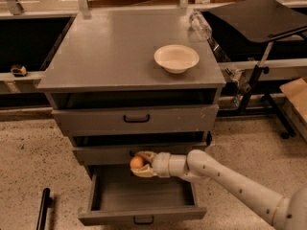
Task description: Place orange into bottom drawer
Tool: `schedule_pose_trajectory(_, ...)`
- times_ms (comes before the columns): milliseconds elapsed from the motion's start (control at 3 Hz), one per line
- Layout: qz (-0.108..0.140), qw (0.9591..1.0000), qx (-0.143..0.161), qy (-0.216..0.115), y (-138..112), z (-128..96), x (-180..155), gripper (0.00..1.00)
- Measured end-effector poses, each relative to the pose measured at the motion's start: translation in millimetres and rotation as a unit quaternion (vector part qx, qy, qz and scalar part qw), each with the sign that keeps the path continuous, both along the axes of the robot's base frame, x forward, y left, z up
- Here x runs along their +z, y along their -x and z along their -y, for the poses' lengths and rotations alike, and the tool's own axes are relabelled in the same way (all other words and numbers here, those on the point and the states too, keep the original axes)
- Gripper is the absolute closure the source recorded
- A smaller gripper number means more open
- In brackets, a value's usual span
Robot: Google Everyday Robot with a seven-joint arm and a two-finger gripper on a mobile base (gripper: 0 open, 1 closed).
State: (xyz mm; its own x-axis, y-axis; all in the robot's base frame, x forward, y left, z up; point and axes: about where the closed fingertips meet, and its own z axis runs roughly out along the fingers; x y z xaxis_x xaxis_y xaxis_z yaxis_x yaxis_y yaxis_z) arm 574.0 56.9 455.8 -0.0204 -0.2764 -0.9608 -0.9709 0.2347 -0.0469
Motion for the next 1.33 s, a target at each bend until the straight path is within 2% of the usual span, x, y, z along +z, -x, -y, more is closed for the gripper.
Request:
schedule_pose_trajectory(333, -0.069, 0.9975, 0.004, -0.014, 9, -6, -97, 1.00)
schedule_pose_trajectory(667, -0.118, 0.9923, 0.036, -0.001, 19, -3, -156, 1.00)
schedule_pose_trajectory(1000, -0.118, 0.9923, 0.036, -0.001, 19, -3, -156, 1.00)
schedule_pose_trajectory(1333, -0.071, 0.9969, 0.020, 0.027, 15, 0, -166, 1.00)
